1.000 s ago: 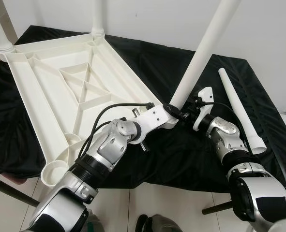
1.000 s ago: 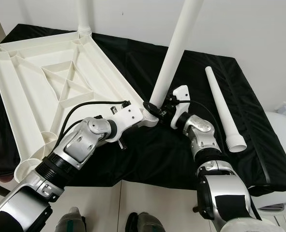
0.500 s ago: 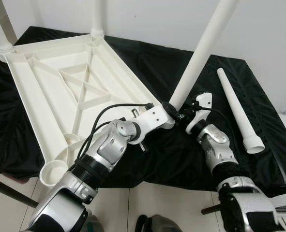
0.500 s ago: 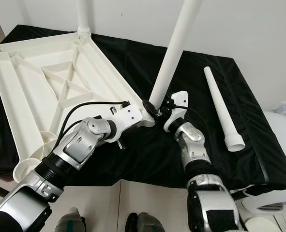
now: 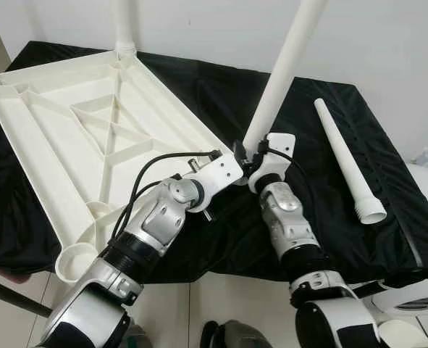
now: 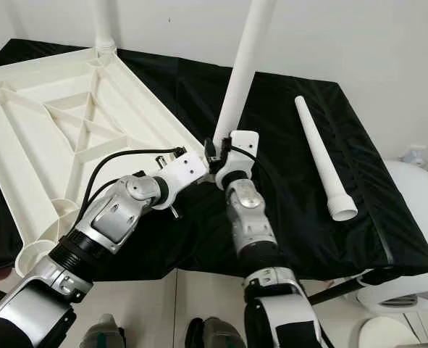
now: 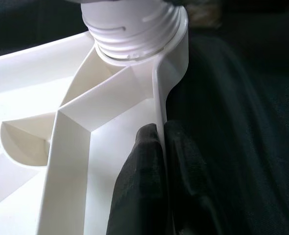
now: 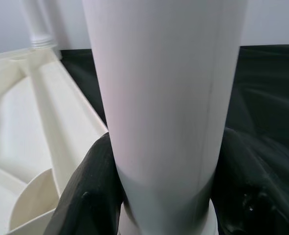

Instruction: Building children table

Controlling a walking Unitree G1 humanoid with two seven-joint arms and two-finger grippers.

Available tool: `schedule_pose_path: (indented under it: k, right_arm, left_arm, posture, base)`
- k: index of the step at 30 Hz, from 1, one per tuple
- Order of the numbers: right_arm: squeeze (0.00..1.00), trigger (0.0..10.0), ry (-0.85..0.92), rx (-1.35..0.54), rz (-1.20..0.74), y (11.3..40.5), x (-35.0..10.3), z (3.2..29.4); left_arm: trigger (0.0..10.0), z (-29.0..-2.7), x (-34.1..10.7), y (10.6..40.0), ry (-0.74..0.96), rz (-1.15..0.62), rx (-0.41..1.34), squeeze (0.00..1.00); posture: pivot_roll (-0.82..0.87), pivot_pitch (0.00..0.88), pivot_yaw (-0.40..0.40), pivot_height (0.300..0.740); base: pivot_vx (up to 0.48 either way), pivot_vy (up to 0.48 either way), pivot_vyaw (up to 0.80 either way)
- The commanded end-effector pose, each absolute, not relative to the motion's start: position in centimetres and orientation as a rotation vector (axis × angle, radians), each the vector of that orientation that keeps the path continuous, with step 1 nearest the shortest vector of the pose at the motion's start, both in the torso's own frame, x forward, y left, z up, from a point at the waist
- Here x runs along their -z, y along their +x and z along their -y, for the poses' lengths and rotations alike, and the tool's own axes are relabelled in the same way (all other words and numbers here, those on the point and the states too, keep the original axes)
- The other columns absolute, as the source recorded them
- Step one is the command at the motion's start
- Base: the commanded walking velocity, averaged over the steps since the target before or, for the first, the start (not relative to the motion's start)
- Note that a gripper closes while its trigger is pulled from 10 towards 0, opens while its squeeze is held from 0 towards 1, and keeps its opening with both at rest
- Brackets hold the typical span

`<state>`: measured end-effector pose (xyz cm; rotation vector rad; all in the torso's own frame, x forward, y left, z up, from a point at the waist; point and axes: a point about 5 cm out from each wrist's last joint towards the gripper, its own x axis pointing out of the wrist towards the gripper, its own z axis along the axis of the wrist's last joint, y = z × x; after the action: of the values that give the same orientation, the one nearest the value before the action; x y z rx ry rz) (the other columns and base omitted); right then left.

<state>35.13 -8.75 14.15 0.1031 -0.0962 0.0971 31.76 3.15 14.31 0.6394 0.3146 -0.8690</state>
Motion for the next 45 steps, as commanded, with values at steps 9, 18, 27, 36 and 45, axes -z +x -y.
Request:
schedule_pose_path:
  k: [9,18,27,36,45]
  right_arm:
    - [0.00,10.0,0.089,0.003,0.079,35.0,-14.6,8.9]
    - [1.00,10.0,0.095,0.013,0.094,34.7,-14.5,10.4]
    - [0.00,10.0,0.066,-0.186,0.113,34.5,-14.1,12.4]
    - [0.00,10.0,0.008,-0.471,0.123,34.3,-14.1,15.2]
    - [0.00,10.0,-0.072,-0.683,0.085,34.9,-14.7,17.8]
  left_arm:
    - [10.0,-1.6,-15.1,31.2,0.653,-0.265,0.933,0.00]
    - [10.0,-1.6,-15.1,31.2,0.651,-0.263,0.932,0.00]
    - [10.0,-1.6,-15.1,31.3,0.651,-0.262,0.933,0.00]
    - [10.0,-1.6,-15.2,31.3,0.648,-0.262,0.930,0.00]
    - [10.0,-1.6,-15.3,31.4,0.653,-0.259,0.932,0.00]
  posture:
    - [0.08,0.021,-0.117,0.740]
    - [0.08,0.023,-0.115,0.740]
    - [0.07,0.024,-0.116,0.740]
    - [0.07,0.025,-0.118,0.740]
    - [0.07,0.022,-0.111,0.740]
  base:
    - [0.000,0.000,0.00]
    - [0.000,0.000,0.00]
    - [0.000,0.000,0.00]
    - [0.000,0.000,0.00]
    - [0.000,0.000,0.00]
